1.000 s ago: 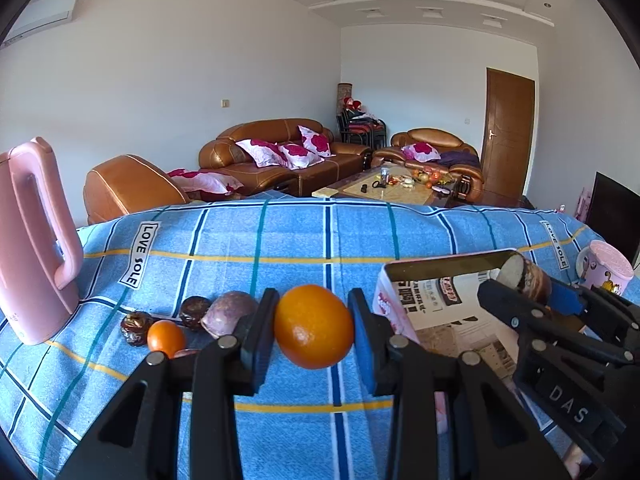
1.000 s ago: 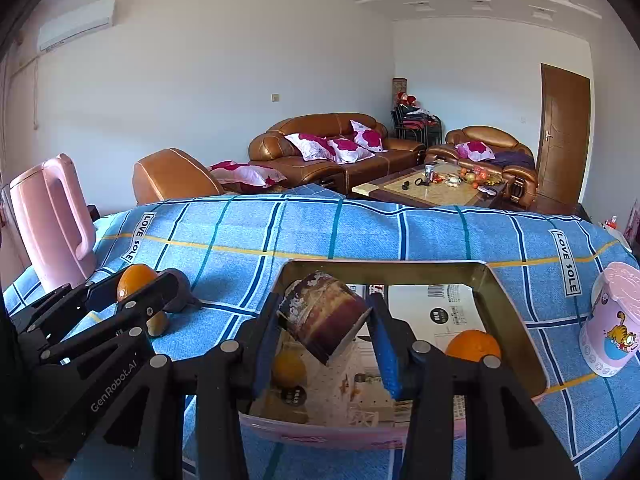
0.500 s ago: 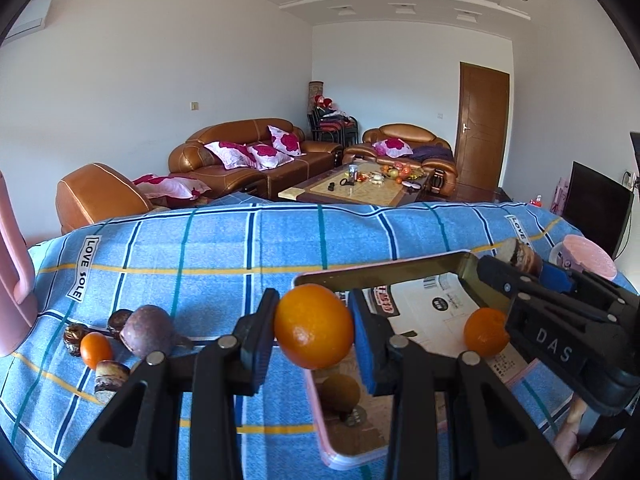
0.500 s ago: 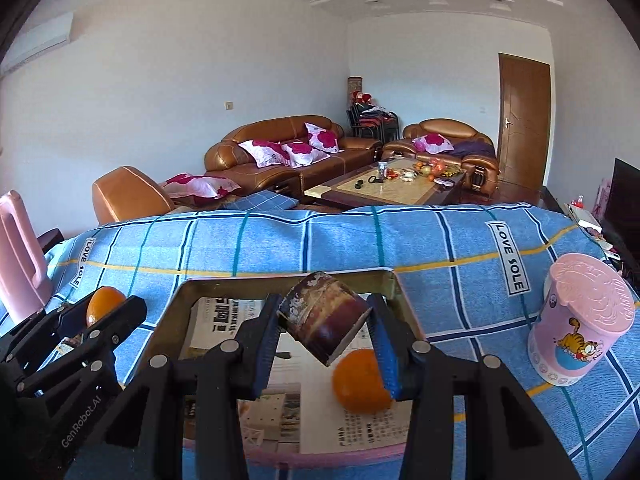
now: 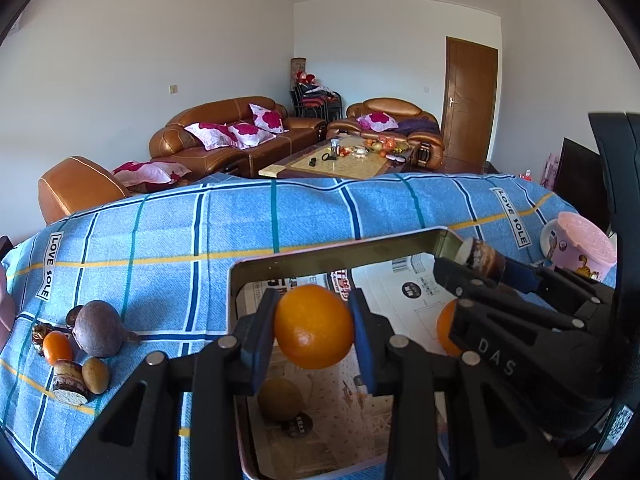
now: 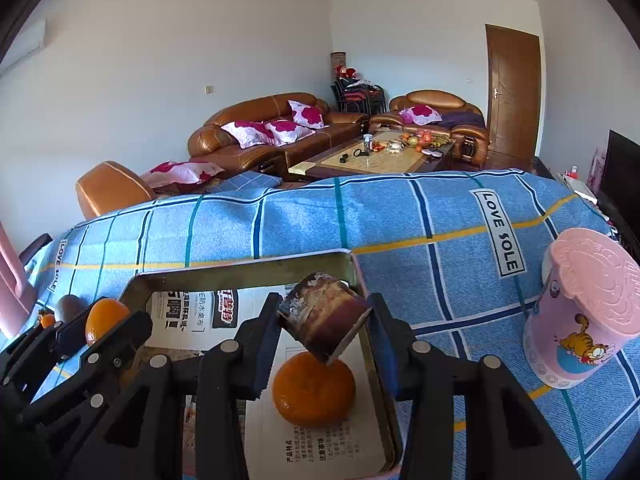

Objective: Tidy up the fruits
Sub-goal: 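Lower the jar and orange into the pink tin and open both grippers, then withdraw both grippers from the tin toward the remaining fruits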

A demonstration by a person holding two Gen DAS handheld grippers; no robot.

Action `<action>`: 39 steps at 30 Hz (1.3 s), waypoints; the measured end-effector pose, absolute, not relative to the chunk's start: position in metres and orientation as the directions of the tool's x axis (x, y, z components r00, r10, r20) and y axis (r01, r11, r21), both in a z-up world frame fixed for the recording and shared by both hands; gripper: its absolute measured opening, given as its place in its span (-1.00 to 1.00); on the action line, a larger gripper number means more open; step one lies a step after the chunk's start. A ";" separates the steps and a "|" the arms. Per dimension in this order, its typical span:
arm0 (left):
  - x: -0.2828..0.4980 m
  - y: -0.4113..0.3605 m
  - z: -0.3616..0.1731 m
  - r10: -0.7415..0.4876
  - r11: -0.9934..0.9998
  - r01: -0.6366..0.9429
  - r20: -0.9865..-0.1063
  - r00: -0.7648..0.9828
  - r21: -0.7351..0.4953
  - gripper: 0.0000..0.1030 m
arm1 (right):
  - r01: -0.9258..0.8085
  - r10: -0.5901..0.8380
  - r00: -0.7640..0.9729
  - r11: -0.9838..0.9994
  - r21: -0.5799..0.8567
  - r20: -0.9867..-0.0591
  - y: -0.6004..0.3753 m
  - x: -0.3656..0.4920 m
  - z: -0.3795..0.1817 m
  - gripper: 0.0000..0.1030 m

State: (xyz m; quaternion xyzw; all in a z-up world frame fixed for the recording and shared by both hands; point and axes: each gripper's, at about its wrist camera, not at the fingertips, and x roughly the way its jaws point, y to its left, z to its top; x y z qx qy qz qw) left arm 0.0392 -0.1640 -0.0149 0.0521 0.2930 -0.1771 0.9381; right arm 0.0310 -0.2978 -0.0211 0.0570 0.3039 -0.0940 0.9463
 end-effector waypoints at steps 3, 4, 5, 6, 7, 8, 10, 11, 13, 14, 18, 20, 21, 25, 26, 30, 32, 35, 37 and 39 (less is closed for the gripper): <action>0.040 -0.163 -0.017 -0.297 0.934 0.358 -0.579 0.759 -0.010 -0.28 | 0.178 -0.107 0.789 0.982 0.060 -0.605 -0.292 0.036 -0.024 -0.12; 0.041 -0.164 -0.018 -0.295 0.934 0.357 -0.586 0.755 -0.010 -0.28 | 0.177 -0.104 0.787 0.982 0.061 -0.608 -0.292 0.036 -0.025 -0.12; 0.042 -0.164 -0.019 -0.292 0.934 0.356 -0.595 0.749 -0.010 -0.28 | 0.172 -0.097 0.784 0.983 0.065 -0.613 -0.292 0.037 -0.026 -0.12; 0.043 -0.164 -0.020 -0.290 0.935 0.355 -0.600 0.745 -0.010 -0.28 | 0.171 -0.092 0.781 0.983 0.070 -0.617 -0.293 0.037 -0.027 -0.11; 0.043 -0.164 -0.020 -0.290 0.935 0.355 -0.602 0.744 -0.011 -0.28 | 0.171 -0.090 0.781 0.983 0.073 -0.618 -0.293 0.038 -0.027 -0.11; 0.043 -0.164 -0.020 -0.291 0.935 0.355 -0.602 0.744 -0.012 -0.28 | 0.171 -0.090 0.781 0.983 0.073 -0.618 -0.293 0.038 -0.027 -0.11; 0.043 -0.164 -0.021 -0.290 0.935 0.354 -0.606 0.741 -0.014 -0.28 | 0.169 -0.087 0.782 0.983 0.075 -0.618 -0.293 0.037 -0.027 -0.11; 0.044 -0.164 -0.022 -0.289 0.935 0.353 -0.610 0.737 -0.017 -0.28 | 0.167 -0.084 0.783 0.983 0.078 -0.616 -0.293 0.037 -0.027 -0.11; 0.046 -0.163 -0.023 -0.294 0.935 0.355 -0.618 0.729 -0.026 -0.28 | 0.159 -0.072 0.785 0.983 0.088 -0.616 -0.295 0.037 -0.027 -0.11; 0.046 -0.162 -0.023 -0.293 0.936 0.352 -0.621 0.727 -0.030 -0.28 | 0.156 -0.065 0.784 0.983 0.095 -0.617 -0.296 0.039 -0.027 -0.11; 0.050 -0.159 -0.025 -0.290 0.941 0.336 -0.632 0.719 -0.048 -0.28 | 0.125 0.017 0.772 0.976 0.178 -0.636 -0.304 0.041 -0.032 -0.10; 0.051 -0.158 -0.026 -0.288 0.942 0.331 -0.637 0.716 -0.053 -0.27 | 0.119 0.021 0.777 0.976 0.181 -0.629 -0.301 0.040 -0.031 -0.09; 0.051 -0.158 -0.026 -0.288 0.942 0.331 -0.638 0.714 -0.055 -0.26 | 0.118 0.024 0.777 0.976 0.183 -0.630 -0.302 0.040 -0.032 -0.08; 0.049 -0.156 -0.024 -0.287 0.945 0.323 -0.625 0.726 -0.058 -0.02 | 0.122 0.024 0.783 0.974 0.192 -0.622 -0.302 0.037 -0.030 -0.06; 0.047 -0.155 -0.023 -0.296 0.942 0.330 -0.619 0.728 -0.062 0.24 | 0.130 0.018 0.791 0.972 0.197 -0.612 -0.304 0.035 -0.028 -0.06; 0.037 -0.161 -0.017 -0.291 0.938 0.345 -0.583 0.758 -0.020 0.84 | 0.185 -0.034 0.835 0.957 0.222 -0.549 -0.314 0.021 -0.016 0.30; 0.029 -0.162 -0.012 -0.269 0.942 0.334 -0.541 0.797 0.023 0.92 | 0.199 -0.056 0.859 0.952 0.231 -0.508 -0.317 0.015 -0.009 0.34; 0.022 -0.157 -0.003 -0.235 0.954 0.296 -0.476 0.847 0.056 0.95 | 0.207 -0.073 0.875 0.950 0.234 -0.478 -0.318 0.011 -0.003 0.36; 0.022 -0.150 0.001 -0.212 0.962 0.265 -0.455 0.865 0.056 0.99 | 0.212 -0.083 0.881 0.949 0.232 -0.465 -0.317 0.008 -0.002 0.36; 0.023 -0.143 0.002 -0.187 0.970 0.235 -0.445 0.876 0.055 1.00 | 0.222 -0.102 0.884 0.950 0.219 -0.456 -0.316 0.005 0.000 0.36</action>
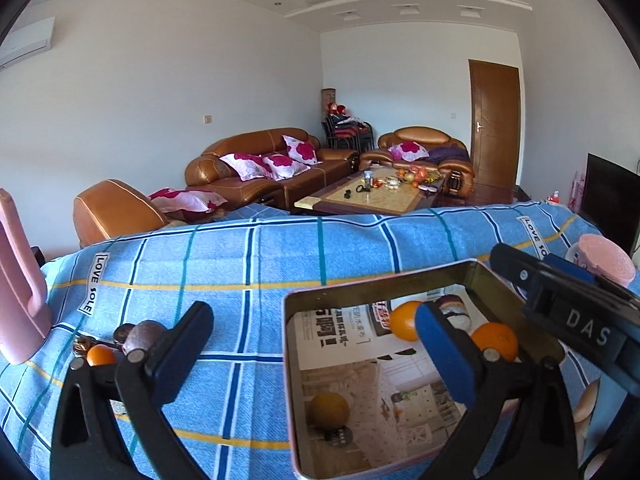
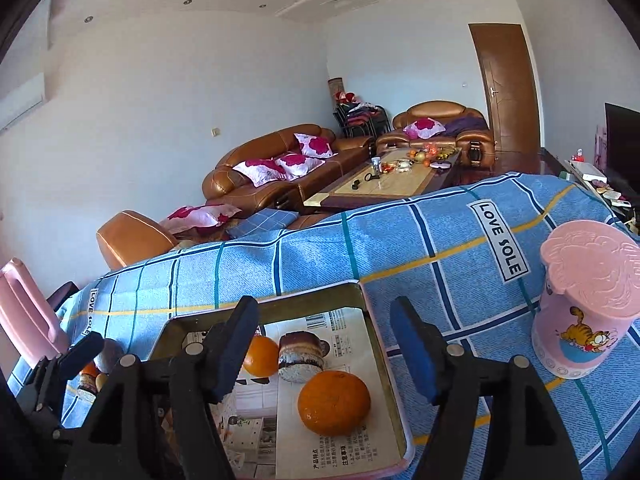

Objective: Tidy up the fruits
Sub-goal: 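Withdraw both grippers from the tin toward the remaining fruits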

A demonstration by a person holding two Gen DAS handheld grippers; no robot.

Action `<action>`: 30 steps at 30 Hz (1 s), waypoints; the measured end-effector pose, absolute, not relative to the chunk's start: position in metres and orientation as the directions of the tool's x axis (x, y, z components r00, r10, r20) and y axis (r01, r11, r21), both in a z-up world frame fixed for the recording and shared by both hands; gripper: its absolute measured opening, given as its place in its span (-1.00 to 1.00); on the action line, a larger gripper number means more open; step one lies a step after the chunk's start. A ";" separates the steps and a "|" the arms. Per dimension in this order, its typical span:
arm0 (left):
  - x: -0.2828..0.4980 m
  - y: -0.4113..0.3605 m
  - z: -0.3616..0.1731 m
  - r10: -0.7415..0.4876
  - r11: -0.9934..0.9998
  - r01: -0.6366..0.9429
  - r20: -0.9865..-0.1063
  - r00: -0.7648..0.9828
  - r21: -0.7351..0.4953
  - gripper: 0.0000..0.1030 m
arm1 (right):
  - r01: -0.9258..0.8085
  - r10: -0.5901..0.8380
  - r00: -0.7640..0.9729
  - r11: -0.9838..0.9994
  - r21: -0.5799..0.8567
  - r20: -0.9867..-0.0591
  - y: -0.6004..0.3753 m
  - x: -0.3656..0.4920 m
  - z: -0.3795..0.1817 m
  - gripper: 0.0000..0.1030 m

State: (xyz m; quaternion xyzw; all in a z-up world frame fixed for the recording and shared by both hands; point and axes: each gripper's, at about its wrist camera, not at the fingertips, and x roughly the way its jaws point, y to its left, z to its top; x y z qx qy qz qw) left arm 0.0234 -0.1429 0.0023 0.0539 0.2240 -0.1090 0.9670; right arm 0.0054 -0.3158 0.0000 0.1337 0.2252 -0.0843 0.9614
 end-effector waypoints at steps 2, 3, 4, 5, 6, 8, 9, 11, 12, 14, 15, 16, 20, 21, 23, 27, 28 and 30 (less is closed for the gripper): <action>0.026 -0.138 0.003 -0.154 0.977 0.202 -0.436 0.887 0.067 1.00 | 0.235 -0.129 0.892 0.951 0.200 -0.434 -0.313 0.002 0.003 0.36; 0.027 -0.136 0.004 -0.141 0.979 0.189 -0.432 0.891 0.072 1.00 | 0.249 -0.152 0.895 0.950 0.186 -0.419 -0.312 -0.002 0.005 0.36; 0.027 -0.134 0.005 -0.132 0.981 0.180 -0.429 0.893 0.073 1.00 | 0.268 -0.183 0.899 0.949 0.168 -0.398 -0.309 -0.005 0.006 0.36; 0.028 -0.132 0.005 -0.124 0.983 0.171 -0.429 0.895 0.072 1.00 | 0.286 -0.214 0.902 0.947 0.148 -0.375 -0.306 -0.007 0.007 0.37; 0.028 -0.130 0.005 -0.116 0.984 0.162 -0.426 0.897 0.074 1.00 | 0.300 -0.238 0.904 0.945 0.129 -0.356 -0.304 -0.010 0.008 0.47; 0.027 -0.129 0.004 -0.094 0.985 0.145 -0.411 0.907 0.094 1.00 | 0.311 -0.267 0.908 0.946 0.094 -0.323 -0.298 -0.012 0.007 0.67; 0.026 -0.129 0.004 -0.080 0.985 0.135 -0.401 0.913 0.111 1.00 | 0.313 -0.275 0.909 0.947 0.077 -0.313 -0.296 -0.013 0.007 0.68; 0.023 -0.127 0.002 -0.047 0.984 0.111 -0.391 0.919 0.143 1.00 | 0.308 -0.275 0.908 0.950 0.055 -0.317 -0.293 -0.013 0.007 0.69; 0.023 -0.126 0.001 -0.047 0.983 0.114 -0.397 0.916 0.146 0.99 | 0.305 -0.275 0.909 0.951 0.051 -0.313 -0.293 -0.013 0.008 0.68; 0.022 -0.123 0.001 -0.060 0.982 0.127 -0.403 0.913 0.141 1.00 | 0.312 -0.284 0.910 0.949 0.047 -0.302 -0.293 -0.016 0.009 0.69; 0.022 -0.121 0.001 -0.061 0.982 0.127 -0.406 0.912 0.137 1.00 | 0.315 -0.287 0.909 0.948 0.047 -0.302 -0.293 -0.018 0.009 0.69; 0.021 -0.119 0.001 -0.062 0.983 0.127 -0.410 0.910 0.132 1.00 | 0.319 -0.289 0.907 0.947 0.048 -0.307 -0.294 -0.018 0.009 0.69; 0.020 -0.110 -0.001 -0.077 0.985 0.135 -0.435 0.897 0.104 1.00 | 0.341 -0.305 0.896 0.938 0.061 -0.322 -0.294 -0.020 0.008 0.69; 0.020 -0.108 -0.001 -0.078 0.986 0.134 -0.440 0.895 0.097 1.00 | 0.342 -0.304 0.897 0.937 0.069 -0.320 -0.294 -0.023 0.008 0.69; 0.019 -0.104 -0.002 -0.079 0.987 0.132 -0.447 0.891 0.088 1.00 | 0.339 -0.294 0.898 0.937 0.087 -0.327 -0.294 -0.027 0.007 0.69; 0.014 -0.097 -0.002 -0.074 0.990 0.121 -0.442 0.894 0.078 1.00 | 0.345 -0.296 0.894 0.934 0.095 -0.335 -0.288 -0.033 0.006 0.69; 0.013 -0.095 -0.002 -0.077 0.990 0.122 -0.440 0.894 0.073 1.00 | 0.347 -0.300 0.894 0.933 0.092 -0.333 -0.286 -0.035 0.006 0.69; 0.013 -0.090 -0.003 -0.079 0.990 0.123 -0.445 0.892 0.070 1.00 | 0.351 -0.305 0.892 0.932 0.087 -0.334 -0.281 -0.037 0.006 0.69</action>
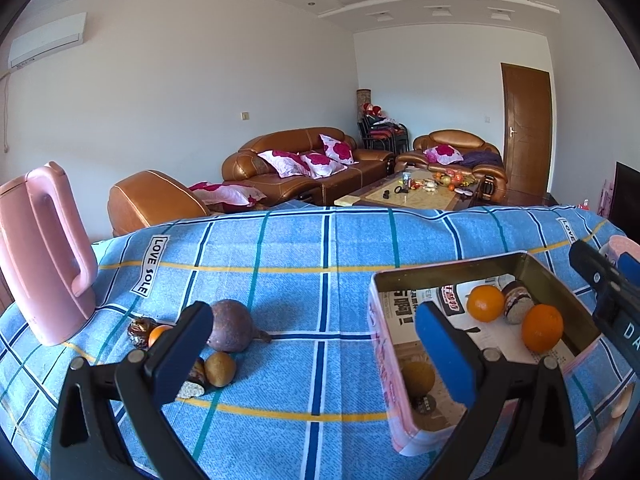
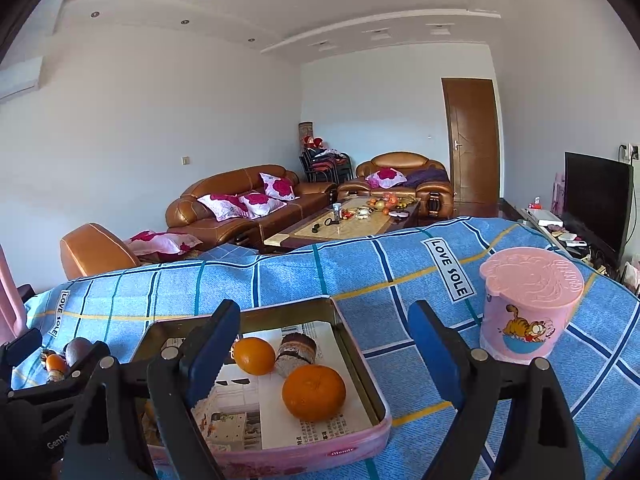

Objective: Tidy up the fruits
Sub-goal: 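Withdraw both grippers from the tin toward the remaining fruits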

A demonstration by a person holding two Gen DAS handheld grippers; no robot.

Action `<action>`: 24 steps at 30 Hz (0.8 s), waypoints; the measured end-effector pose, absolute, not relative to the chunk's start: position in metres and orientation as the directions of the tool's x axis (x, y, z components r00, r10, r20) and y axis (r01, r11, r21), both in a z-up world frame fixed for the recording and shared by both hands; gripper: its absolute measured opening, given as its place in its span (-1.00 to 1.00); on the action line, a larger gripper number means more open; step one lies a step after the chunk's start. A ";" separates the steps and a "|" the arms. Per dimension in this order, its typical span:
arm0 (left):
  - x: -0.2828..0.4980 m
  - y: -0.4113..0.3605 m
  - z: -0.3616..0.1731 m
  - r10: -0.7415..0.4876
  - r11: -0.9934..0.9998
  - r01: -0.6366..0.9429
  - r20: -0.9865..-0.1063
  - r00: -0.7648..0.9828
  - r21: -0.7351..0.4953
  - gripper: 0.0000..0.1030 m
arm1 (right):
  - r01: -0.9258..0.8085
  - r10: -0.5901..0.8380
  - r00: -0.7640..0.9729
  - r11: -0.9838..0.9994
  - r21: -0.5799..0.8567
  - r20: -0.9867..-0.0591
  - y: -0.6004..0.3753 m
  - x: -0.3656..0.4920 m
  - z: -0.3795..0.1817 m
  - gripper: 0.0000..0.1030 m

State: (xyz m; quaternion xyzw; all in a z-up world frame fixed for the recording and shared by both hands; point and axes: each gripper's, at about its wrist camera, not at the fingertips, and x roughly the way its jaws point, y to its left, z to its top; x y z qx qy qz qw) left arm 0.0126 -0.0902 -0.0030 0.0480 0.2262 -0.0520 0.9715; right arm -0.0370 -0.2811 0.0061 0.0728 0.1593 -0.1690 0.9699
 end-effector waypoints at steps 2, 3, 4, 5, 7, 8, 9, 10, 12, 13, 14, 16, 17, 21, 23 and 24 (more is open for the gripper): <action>0.013 -0.087 -0.004 -0.073 0.991 0.117 -0.452 0.889 0.070 1.00 | 0.352 -0.308 0.891 0.932 0.080 -0.333 -0.276 -0.039 0.006 0.69; 0.013 -0.085 -0.004 -0.072 0.991 0.115 -0.454 0.888 0.069 1.00 | 0.353 -0.310 0.890 0.933 0.075 -0.334 -0.274 -0.039 0.006 0.69; 0.013 -0.083 -0.004 -0.073 0.991 0.115 -0.456 0.887 0.066 1.00 | 0.353 -0.311 0.889 0.933 0.070 -0.335 -0.271 -0.039 0.006 0.69; 0.013 -0.081 -0.004 -0.073 0.991 0.114 -0.460 0.885 0.063 1.00 | 0.353 -0.312 0.888 0.933 0.068 -0.339 -0.269 -0.040 0.005 0.69; 0.014 -0.077 -0.005 -0.071 0.992 0.113 -0.467 0.881 0.062 1.00 | 0.353 -0.308 0.885 0.933 0.071 -0.349 -0.265 -0.040 0.005 0.69; 0.014 -0.075 -0.005 -0.071 0.992 0.114 -0.471 0.879 0.063 1.00 | 0.350 -0.303 0.885 0.934 0.076 -0.354 -0.264 -0.040 0.005 0.69; 0.014 -0.073 -0.005 -0.072 0.991 0.115 -0.473 0.878 0.062 1.00 | 0.347 -0.297 0.885 0.934 0.081 -0.359 -0.262 -0.040 0.004 0.69; 0.014 -0.071 -0.005 -0.073 0.991 0.117 -0.474 0.877 0.063 1.00 | 0.346 -0.293 0.884 0.934 0.086 -0.364 -0.260 -0.041 0.004 0.69; 0.014 -0.068 -0.006 -0.070 0.991 0.117 -0.475 0.877 0.070 1.00 | 0.342 -0.287 0.883 0.935 0.090 -0.370 -0.255 -0.041 0.003 0.69; 0.014 -0.066 -0.006 -0.067 0.990 0.117 -0.475 0.877 0.075 1.00 | 0.339 -0.285 0.884 0.936 0.090 -0.371 -0.252 -0.041 0.003 0.69; 0.014 -0.064 -0.006 -0.066 0.990 0.115 -0.476 0.877 0.076 1.00 | 0.336 -0.282 0.885 0.937 0.090 -0.371 -0.248 -0.041 0.003 0.69; 0.015 -0.058 -0.006 -0.067 0.991 0.115 -0.479 0.875 0.071 1.00 | 0.327 -0.274 0.887 0.941 0.087 -0.372 -0.241 -0.040 0.003 0.69; 0.016 -0.055 -0.007 -0.065 0.991 0.112 -0.482 0.874 0.069 1.00 | 0.322 -0.270 0.888 0.943 0.084 -0.373 -0.236 -0.040 0.003 0.69; 0.019 -0.044 -0.007 -0.054 0.993 0.098 -0.483 0.874 0.067 1.00 | 0.299 -0.248 0.889 0.951 0.080 -0.384 -0.218 -0.034 0.002 0.69; 0.020 -0.040 -0.006 -0.047 0.993 0.094 -0.481 0.876 0.074 1.00 | 0.287 -0.235 0.890 0.955 0.080 -0.391 -0.209 -0.031 0.001 0.69; 0.021 -0.037 -0.006 -0.042 0.993 0.090 -0.480 0.876 0.077 1.00 | 0.281 -0.230 0.891 0.957 0.078 -0.392 -0.204 -0.029 0.001 0.69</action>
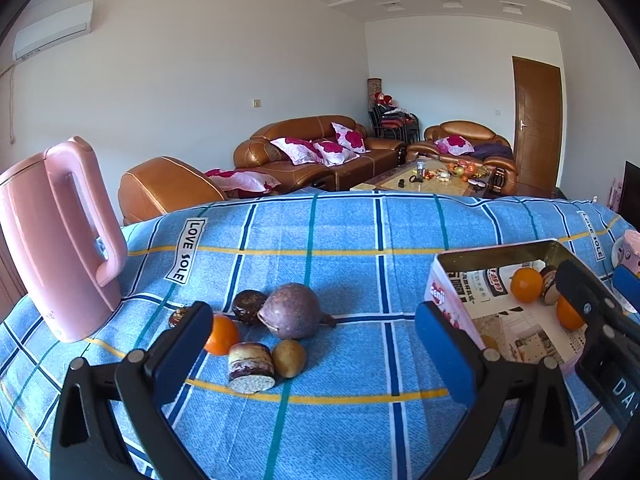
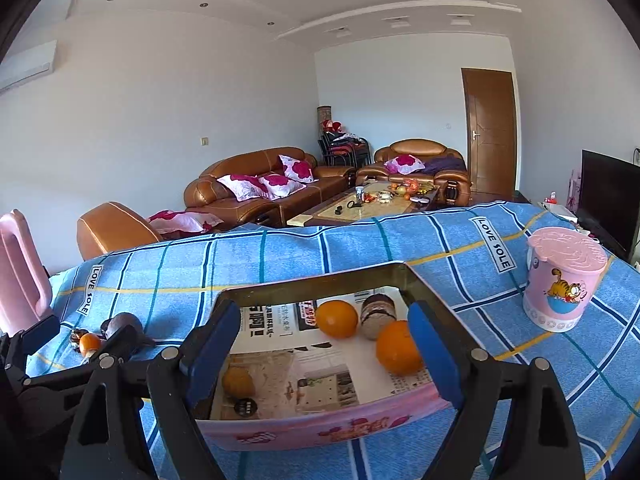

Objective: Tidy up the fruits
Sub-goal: 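Withdraw both grippers from the tin toward the remaining fruits, then reach both grippers toward the remaining fruits beside the pink kettle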

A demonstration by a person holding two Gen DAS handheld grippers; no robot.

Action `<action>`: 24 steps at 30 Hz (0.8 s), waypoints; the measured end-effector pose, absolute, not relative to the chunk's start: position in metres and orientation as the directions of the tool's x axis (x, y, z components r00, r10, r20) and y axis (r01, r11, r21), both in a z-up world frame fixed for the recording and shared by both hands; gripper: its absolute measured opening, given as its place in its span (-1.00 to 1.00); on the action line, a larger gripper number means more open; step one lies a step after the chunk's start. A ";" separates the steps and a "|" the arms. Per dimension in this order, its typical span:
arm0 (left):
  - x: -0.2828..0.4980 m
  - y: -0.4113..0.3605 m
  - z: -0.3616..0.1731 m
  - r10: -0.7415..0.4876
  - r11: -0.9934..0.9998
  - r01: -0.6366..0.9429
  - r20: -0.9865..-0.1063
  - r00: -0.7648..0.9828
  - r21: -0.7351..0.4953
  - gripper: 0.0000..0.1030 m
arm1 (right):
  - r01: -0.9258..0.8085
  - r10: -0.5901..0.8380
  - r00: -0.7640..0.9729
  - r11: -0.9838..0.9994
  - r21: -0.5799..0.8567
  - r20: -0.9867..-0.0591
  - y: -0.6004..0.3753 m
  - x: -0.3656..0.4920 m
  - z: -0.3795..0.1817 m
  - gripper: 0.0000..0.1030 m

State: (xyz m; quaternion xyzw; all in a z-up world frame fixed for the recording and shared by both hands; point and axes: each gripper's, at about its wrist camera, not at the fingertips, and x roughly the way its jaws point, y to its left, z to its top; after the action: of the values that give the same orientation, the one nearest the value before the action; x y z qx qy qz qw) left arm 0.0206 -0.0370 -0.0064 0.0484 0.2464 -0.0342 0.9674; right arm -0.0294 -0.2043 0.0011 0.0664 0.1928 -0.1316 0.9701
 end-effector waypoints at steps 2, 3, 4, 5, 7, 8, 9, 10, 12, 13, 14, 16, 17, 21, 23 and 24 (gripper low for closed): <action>0.023 -0.031 -0.007 -0.035 0.993 0.083 -0.482 0.875 0.079 1.00 | 0.268 -0.216 0.893 0.960 0.080 -0.394 -0.196 -0.027 0.001 0.69; 0.025 -0.027 -0.007 -0.030 0.994 0.078 -0.485 0.874 0.080 1.00 | 0.262 -0.210 0.894 0.962 0.081 -0.395 -0.192 -0.026 0.001 0.69; 0.027 -0.023 -0.008 -0.024 0.994 0.073 -0.487 0.873 0.081 1.00 | 0.256 -0.204 0.894 0.963 0.081 -0.398 -0.188 -0.025 0.001 0.69; 0.029 -0.019 -0.008 -0.016 0.994 0.065 -0.489 0.872 0.084 1.00 | 0.251 -0.199 0.894 0.965 0.080 -0.402 -0.184 -0.023 0.000 0.69; 0.034 -0.008 -0.009 0.003 0.995 0.047 -0.496 0.868 0.088 1.00 | 0.238 -0.185 0.894 0.968 0.083 -0.409 -0.176 -0.020 -0.001 0.69; 0.038 -0.002 -0.010 0.008 0.996 0.041 -0.502 0.865 0.085 1.00 | 0.231 -0.177 0.894 0.969 0.084 -0.413 -0.173 -0.019 -0.001 0.69; 0.040 0.005 -0.011 0.009 0.996 0.037 -0.511 0.860 0.079 1.00 | 0.224 -0.170 0.894 0.971 0.083 -0.416 -0.169 -0.018 -0.001 0.69; 0.043 0.012 -0.012 0.009 0.997 0.034 -0.519 0.855 0.072 1.00 | 0.215 -0.163 0.894 0.973 0.081 -0.418 -0.164 -0.016 -0.002 0.69; 0.050 0.027 -0.014 0.022 0.998 0.012 -0.534 0.845 0.059 1.00 | 0.195 -0.146 0.896 0.978 0.078 -0.420 -0.155 -0.014 -0.002 0.69; 0.053 0.034 -0.015 0.035 0.998 -0.003 -0.540 0.841 0.059 1.00 | 0.184 -0.136 0.897 0.980 0.075 -0.421 -0.150 -0.012 -0.003 0.69; 0.055 0.041 -0.016 0.050 0.998 -0.019 -0.546 0.836 0.062 1.00 | 0.173 -0.127 0.896 0.982 0.071 -0.425 -0.146 -0.011 -0.003 0.69; 0.061 0.055 -0.018 0.089 0.996 -0.057 -0.558 0.825 0.074 1.00 | 0.152 -0.108 0.893 0.986 0.065 -0.437 -0.138 -0.007 -0.004 0.69; 0.064 0.063 -0.019 0.109 0.994 -0.076 -0.565 0.818 0.081 1.00 | 0.139 -0.095 0.890 0.988 0.068 -0.446 -0.134 -0.005 -0.005 0.69; 0.077 0.092 -0.024 0.195 0.981 -0.160 -0.589 0.784 0.112 1.00 | 0.094 -0.039 0.867 0.992 0.085 -0.496 -0.120 0.009 -0.011 0.69; 0.081 0.106 -0.025 0.220 0.975 -0.197 -0.598 0.771 0.105 1.00 | 0.066 -0.007 0.851 0.994 0.093 -0.525 -0.111 0.016 -0.015 0.69; 0.083 0.113 -0.025 0.228 0.972 -0.212 -0.601 0.766 0.098 1.00 | 0.049 0.011 0.842 0.994 0.097 -0.539 -0.106 0.020 -0.017 0.69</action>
State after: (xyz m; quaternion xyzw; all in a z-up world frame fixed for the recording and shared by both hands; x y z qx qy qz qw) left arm 0.0833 0.1126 -0.0252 0.0124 0.3212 0.1170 0.9397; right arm 0.0201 -0.1062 -0.0172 0.0534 0.2805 -0.0101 0.9583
